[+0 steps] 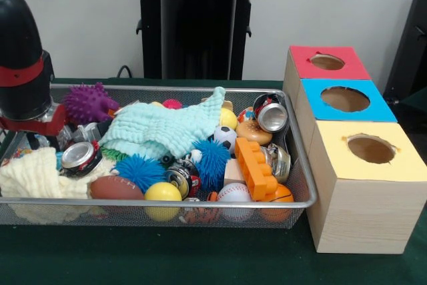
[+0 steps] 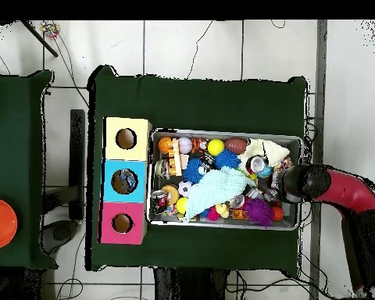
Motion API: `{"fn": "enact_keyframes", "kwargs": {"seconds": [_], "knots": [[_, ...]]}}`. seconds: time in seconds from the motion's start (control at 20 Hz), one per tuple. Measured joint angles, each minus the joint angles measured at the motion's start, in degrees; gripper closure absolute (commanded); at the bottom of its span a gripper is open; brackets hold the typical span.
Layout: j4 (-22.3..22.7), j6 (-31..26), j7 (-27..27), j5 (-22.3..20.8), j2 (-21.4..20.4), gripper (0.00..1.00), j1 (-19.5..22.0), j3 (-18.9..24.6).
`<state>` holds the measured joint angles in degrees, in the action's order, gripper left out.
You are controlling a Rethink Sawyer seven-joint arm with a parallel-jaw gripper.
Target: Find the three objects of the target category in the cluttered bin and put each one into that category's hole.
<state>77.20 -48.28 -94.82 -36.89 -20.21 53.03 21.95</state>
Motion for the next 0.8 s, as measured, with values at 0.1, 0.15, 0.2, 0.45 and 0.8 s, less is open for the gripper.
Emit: {"fn": "enact_keyframes", "kwargs": {"seconds": [0.1, 0.15, 0.2, 0.45, 0.8], "knots": [[-0.01, 0.02, 0.01, -0.02, -0.13, 1.00, -0.29, -0.25], [-0.02, 0.02, 0.01, -0.03, -0.18, 1.00, -0.41, -0.35], [-0.01, 0.04, 0.01, -0.03, -0.21, 1.00, -0.49, -0.43], [0.02, 0.06, 0.01, -0.06, -0.40, 1.00, -0.78, -0.67], [0.47, 0.09, 0.01, -0.15, -0.90, 1.00, -0.87, -0.88]]}}
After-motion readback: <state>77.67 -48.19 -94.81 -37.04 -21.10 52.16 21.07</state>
